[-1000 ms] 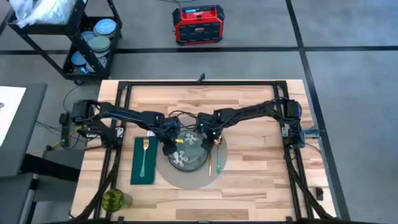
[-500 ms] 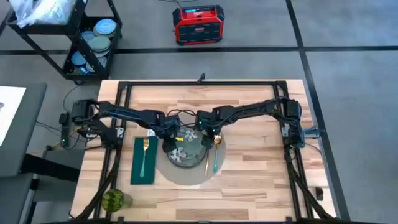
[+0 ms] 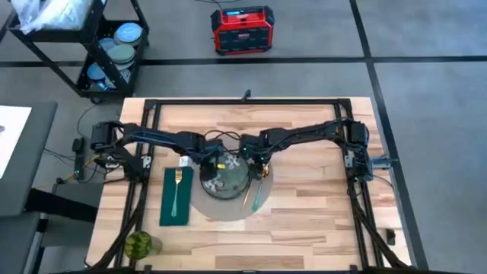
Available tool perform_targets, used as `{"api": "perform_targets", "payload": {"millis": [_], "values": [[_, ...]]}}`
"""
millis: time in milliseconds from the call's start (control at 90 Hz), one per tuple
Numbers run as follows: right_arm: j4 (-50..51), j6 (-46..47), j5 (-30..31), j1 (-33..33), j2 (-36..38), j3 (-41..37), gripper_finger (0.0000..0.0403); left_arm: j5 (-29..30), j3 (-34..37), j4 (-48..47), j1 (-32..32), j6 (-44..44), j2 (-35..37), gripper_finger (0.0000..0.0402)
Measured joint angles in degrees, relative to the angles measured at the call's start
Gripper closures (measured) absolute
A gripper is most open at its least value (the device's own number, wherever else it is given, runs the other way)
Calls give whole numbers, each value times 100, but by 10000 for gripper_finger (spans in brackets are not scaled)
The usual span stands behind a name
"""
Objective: Set table place
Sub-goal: Adjust the gray table placemat
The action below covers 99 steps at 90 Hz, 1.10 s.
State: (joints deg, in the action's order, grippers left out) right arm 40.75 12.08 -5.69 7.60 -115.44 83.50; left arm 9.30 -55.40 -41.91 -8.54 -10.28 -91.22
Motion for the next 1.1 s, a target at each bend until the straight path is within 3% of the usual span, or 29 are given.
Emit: {"api": "perform_targets", "payload": {"millis": [244, 489, 789, 1100], "values": [[60, -212, 165, 92, 4, 442, 225, 292, -321, -261, -85, 55, 9, 227], [44, -511, 439, 542, 4, 448, 388, 773, -440, -942, -504, 288, 12, 247], [-95, -642, 437, 785, -11, 18, 402, 903, -441, -1343, -1214, 454, 20, 263], [-462, -788, 336, 600, -11, -532, 403, 901, -441, -1423, -1403, 462, 22, 263]]}}
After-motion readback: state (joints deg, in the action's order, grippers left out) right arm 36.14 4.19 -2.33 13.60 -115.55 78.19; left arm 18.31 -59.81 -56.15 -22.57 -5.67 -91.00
